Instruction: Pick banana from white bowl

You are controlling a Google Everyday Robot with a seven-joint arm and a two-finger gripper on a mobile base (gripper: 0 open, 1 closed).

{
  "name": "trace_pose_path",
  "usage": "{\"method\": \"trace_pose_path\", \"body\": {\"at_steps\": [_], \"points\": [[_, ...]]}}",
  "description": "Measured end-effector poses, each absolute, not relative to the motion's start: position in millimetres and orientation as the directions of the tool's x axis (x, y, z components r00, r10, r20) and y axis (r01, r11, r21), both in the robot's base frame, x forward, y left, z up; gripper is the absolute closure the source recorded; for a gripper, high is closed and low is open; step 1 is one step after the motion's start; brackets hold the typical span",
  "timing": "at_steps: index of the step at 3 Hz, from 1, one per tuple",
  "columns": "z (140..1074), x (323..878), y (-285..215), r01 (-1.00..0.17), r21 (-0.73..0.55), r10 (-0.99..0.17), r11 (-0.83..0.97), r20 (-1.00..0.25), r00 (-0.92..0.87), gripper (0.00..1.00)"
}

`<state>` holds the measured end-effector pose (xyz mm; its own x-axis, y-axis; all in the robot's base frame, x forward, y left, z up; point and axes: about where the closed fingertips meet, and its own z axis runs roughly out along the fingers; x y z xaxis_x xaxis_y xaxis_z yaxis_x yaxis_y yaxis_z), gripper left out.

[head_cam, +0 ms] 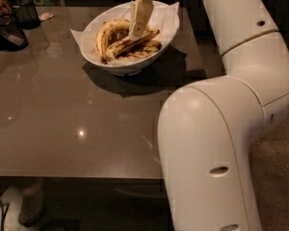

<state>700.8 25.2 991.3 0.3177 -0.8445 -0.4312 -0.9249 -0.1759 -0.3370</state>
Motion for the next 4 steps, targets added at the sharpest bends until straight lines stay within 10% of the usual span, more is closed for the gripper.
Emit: {"method": "trace_pose_path", "body": {"at_steps": [2,4], "points": [[980,713,28,-0.946,-0.301,-0.832,-0.123,-0.488,0.263,0.43],[959,723,36,-0.961,-0.256,-0.847,-0.102,-0.484,0.219,0.45]]}}
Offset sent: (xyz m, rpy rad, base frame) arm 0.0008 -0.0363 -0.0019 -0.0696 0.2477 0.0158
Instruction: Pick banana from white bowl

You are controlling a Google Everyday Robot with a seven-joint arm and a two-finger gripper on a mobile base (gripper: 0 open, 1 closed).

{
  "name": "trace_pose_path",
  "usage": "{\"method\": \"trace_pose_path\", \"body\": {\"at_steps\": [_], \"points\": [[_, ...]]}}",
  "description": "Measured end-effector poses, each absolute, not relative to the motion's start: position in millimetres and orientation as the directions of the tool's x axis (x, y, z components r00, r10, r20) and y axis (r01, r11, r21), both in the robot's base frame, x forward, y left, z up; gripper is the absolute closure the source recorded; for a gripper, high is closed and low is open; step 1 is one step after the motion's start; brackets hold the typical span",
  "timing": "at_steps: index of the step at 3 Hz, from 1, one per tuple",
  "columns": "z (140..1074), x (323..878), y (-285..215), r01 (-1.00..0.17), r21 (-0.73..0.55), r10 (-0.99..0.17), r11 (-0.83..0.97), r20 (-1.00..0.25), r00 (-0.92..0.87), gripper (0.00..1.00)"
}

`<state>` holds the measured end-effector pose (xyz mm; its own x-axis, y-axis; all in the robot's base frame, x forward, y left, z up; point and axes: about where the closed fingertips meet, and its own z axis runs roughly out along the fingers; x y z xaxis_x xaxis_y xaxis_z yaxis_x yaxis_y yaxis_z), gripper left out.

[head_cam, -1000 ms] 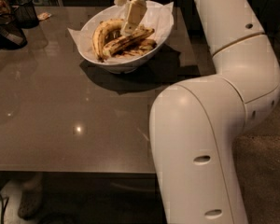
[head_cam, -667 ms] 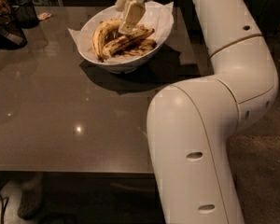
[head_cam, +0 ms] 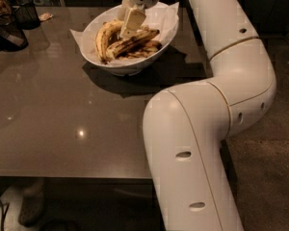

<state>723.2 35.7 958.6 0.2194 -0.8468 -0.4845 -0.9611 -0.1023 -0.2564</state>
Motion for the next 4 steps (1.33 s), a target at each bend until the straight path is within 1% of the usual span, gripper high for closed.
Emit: {"method": "trace_pose_path", "body": {"at_steps": [2,4], "points": [[932,730,37,-0.974,-0.205,-0.867,-0.092,-0.464,0.180,0.46],[916,732,38,-0.980,-0.173,-0.879,-0.098,-0.446,0.167,0.42]]}}
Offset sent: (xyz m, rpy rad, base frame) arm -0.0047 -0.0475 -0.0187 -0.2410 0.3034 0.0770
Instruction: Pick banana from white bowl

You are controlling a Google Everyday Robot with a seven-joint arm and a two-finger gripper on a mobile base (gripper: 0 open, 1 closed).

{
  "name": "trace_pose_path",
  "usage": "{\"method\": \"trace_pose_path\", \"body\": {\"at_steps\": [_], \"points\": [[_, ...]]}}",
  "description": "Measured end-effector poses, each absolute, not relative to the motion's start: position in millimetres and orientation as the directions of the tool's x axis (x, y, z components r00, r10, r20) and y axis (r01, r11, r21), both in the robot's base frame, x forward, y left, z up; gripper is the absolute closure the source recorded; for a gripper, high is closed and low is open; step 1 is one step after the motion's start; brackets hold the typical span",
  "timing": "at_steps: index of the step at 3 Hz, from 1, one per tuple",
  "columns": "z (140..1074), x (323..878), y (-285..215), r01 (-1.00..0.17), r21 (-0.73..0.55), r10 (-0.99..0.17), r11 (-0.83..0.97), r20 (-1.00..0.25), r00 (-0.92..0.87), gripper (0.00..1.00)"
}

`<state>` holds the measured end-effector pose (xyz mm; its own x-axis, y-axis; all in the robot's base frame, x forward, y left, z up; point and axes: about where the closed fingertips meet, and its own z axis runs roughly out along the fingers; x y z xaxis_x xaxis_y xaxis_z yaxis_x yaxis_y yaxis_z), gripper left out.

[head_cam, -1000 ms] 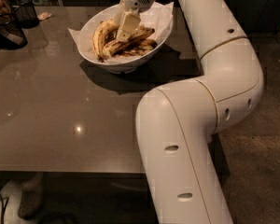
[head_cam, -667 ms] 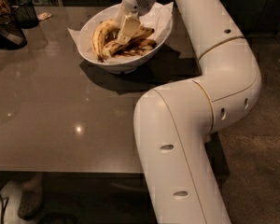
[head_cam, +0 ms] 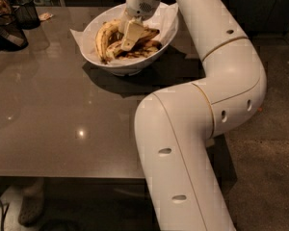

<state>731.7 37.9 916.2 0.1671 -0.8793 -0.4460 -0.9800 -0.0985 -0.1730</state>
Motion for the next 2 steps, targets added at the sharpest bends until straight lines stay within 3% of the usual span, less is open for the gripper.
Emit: {"method": "trace_pose_path", "body": {"at_steps": [2], "points": [[908.9,730.0,32.7,-0.984,-0.149,-0.881,-0.096,-0.447,0.153,0.39]]}}
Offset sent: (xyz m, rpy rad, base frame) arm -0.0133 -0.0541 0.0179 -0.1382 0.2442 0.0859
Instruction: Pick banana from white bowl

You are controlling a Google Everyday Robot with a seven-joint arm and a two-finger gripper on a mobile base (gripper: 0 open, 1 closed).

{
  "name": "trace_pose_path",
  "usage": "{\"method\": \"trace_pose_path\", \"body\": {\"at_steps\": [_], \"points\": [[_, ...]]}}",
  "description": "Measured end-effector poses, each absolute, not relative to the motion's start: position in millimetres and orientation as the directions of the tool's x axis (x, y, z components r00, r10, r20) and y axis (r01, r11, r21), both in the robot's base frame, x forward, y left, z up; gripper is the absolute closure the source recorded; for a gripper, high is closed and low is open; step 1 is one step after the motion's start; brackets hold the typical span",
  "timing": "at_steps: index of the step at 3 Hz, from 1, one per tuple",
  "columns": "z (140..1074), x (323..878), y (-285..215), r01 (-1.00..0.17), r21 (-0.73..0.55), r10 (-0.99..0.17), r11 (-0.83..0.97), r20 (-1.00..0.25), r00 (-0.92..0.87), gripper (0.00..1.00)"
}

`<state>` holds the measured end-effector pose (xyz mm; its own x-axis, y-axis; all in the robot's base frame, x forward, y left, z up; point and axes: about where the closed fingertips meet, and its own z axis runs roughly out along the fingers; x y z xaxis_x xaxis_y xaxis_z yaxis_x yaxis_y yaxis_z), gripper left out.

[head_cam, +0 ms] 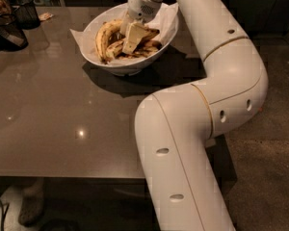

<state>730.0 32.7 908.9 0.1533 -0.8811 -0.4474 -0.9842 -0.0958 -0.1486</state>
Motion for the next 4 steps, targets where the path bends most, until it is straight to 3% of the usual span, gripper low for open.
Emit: {"method": "trace_pose_path", "body": {"at_steps": [1,4], "points": [[905.6,729.1,30.8,-0.986,-0.137,-0.881,-0.094,-0.449,0.147,0.39],[911.7,725.1,27.0,-0.985,-0.141,-0.876,-0.102,-0.457,0.156,1.00]]}}
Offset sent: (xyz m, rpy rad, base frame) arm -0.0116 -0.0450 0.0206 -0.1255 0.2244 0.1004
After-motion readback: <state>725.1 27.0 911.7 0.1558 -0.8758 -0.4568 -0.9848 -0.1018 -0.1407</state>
